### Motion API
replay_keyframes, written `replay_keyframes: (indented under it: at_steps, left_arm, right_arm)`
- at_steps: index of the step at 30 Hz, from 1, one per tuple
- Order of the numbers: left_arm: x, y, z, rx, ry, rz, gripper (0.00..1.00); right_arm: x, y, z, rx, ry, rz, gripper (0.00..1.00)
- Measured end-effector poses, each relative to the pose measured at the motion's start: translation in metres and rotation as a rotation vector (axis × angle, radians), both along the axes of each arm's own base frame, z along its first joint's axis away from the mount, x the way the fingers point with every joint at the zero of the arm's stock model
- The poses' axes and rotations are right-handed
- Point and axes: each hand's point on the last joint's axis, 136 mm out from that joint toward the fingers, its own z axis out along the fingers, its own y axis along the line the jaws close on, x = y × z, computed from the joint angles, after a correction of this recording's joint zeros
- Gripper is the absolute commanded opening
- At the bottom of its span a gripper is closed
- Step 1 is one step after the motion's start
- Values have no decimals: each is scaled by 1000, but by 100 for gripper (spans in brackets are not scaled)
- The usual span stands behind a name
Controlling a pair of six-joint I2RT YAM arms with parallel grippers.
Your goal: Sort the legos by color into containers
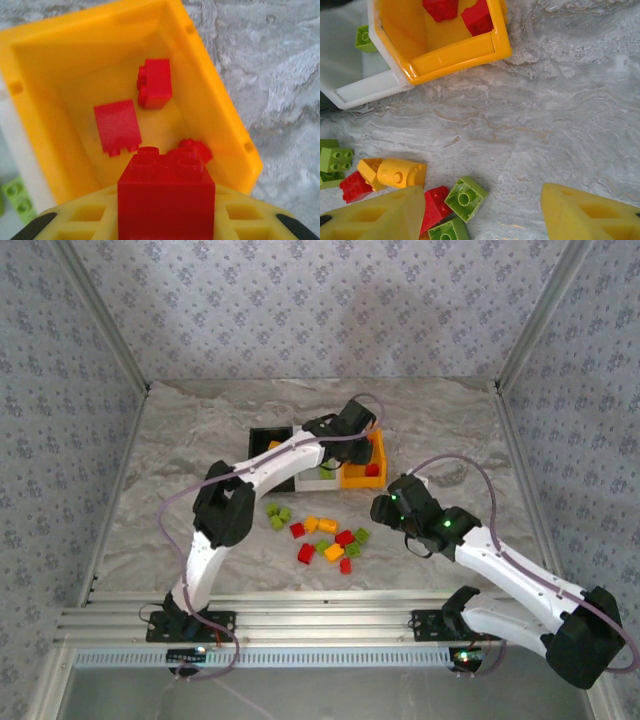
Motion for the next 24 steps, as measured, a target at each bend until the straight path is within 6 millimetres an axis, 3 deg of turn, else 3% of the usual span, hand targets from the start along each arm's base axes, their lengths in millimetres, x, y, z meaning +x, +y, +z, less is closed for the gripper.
replay_keyframes:
  at_steps: [6, 13, 16, 22, 24]
  left_arm:
    - [12, -12, 8, -18, 1, -3, 67]
    - [4, -13, 27, -67, -4, -12, 87]
    - [-22, 4, 40, -95, 0, -13, 99]
    - [-103, 54, 83, -209, -47, -24, 99]
    - [-131, 73, 88, -237, -65, -17, 99]
  right_arm:
    - [-4, 0, -6, 1, 18, 8, 67]
    - [-7, 11, -9, 36, 30, 48, 68]
    - [-13, 24, -13, 45, 49, 97, 68]
    - [-46, 64, -41, -15, 134, 281, 67]
    - [-60, 76, -51, -44, 159, 342, 66]
